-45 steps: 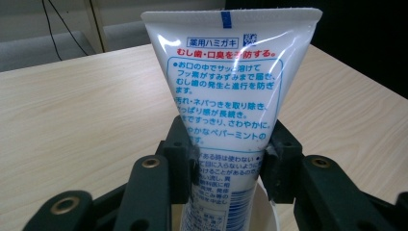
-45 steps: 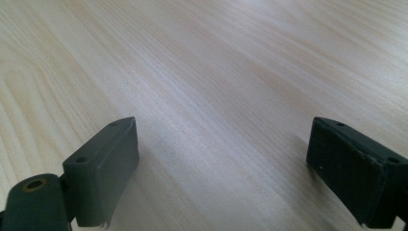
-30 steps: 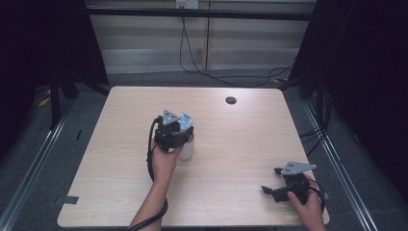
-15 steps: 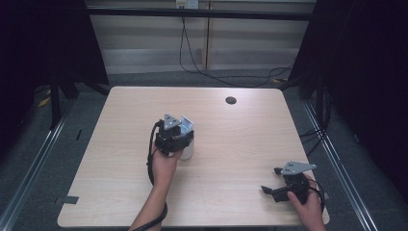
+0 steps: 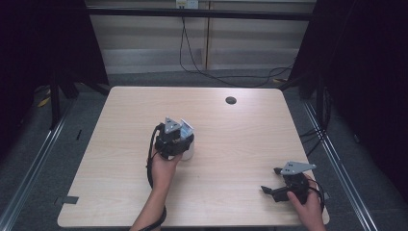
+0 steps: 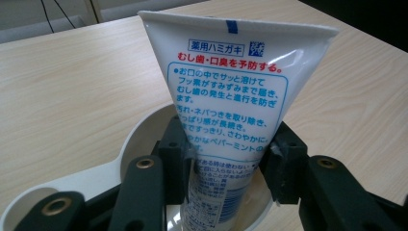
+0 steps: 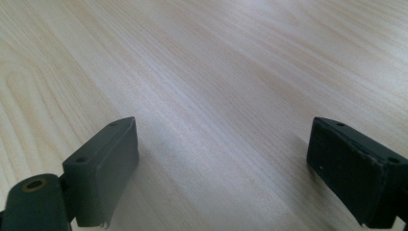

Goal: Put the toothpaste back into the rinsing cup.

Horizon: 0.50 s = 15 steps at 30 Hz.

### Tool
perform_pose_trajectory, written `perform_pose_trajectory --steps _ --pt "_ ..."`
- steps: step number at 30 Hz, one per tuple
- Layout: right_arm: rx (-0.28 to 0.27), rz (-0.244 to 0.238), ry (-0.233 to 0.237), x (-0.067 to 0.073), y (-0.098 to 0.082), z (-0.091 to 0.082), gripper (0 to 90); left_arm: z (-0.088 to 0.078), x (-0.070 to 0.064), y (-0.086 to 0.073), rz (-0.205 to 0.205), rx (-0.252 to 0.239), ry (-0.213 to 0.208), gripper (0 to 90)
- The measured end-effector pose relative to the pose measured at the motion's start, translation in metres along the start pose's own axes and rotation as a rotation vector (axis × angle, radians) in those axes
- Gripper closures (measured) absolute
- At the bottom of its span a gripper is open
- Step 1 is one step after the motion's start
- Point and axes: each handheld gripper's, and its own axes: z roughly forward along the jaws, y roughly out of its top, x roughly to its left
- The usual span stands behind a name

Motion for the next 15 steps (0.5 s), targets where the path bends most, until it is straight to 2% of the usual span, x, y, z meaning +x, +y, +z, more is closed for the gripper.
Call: perform_pose_trajectory --steps 2,4,15 --pt "0.000 0.000 0.000 0.0000 0.0000 0.0000 10.5 0.0000 0.0005 -0.0021 0.006 0.006 0.002 57.1" --pt "-0.001 -0.003 0.000 -0.0001 0.0001 0.0001 10.6 -0.0006 0.0009 -0.0034 -0.008 -0.003 -0.006 56.8" --pt "-0.001 -0.003 0.001 -0.0001 0.0001 0.0002 10.5 -0.0045 0.0012 -0.0026 0.010 -0.010 -0.008 52.9"
